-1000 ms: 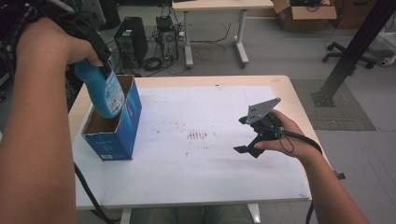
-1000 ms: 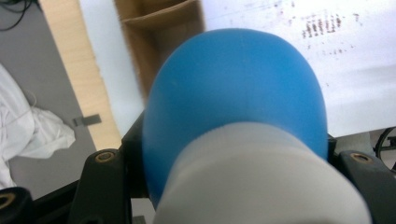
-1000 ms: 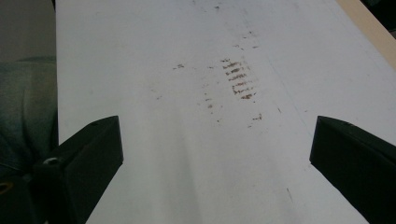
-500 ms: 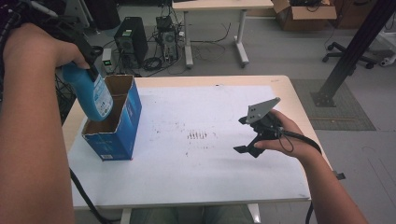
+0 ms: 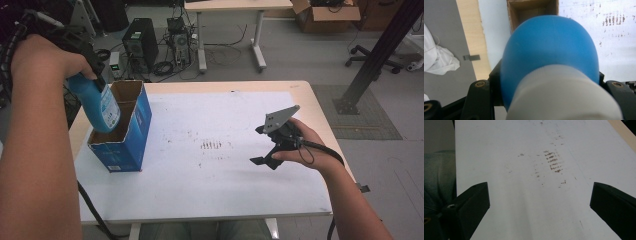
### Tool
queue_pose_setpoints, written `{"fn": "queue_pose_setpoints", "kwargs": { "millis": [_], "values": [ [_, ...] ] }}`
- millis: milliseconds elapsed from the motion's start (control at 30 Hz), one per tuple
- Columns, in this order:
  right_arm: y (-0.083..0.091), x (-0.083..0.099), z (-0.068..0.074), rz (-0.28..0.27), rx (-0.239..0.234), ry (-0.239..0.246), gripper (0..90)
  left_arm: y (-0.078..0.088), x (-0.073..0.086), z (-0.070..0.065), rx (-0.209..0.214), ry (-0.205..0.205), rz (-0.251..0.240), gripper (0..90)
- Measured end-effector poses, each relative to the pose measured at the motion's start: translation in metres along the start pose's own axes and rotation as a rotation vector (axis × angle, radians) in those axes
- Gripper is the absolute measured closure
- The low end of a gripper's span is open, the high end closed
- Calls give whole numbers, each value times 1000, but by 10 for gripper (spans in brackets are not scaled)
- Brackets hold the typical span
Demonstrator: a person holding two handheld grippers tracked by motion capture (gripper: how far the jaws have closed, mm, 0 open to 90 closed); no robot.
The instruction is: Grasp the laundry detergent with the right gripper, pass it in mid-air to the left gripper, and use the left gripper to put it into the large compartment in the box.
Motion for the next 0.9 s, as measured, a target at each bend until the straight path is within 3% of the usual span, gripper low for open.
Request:
{"fn": "queue_pose_setpoints", "kwargs": {
  "millis": [400, 900],
  "values": [
    [-3, 1, 0, 6, -8, -2, 29, -26, -2, 7, -3, -3, 21, 393],
    [-3, 3, -2, 16, -11, -7, 29, -64, -4, 6, 1, -10, 41, 393]
  ]
}}
Point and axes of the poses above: each handheld gripper's, and its own axes: y roughly backward along the jaws, x roughly out of its underside, z roughly to its left, the point moved 2 cm from there along -y, roughly forward along the jaws, and after that the axes turned 12 degrees about -z, right-handed, at the moved point
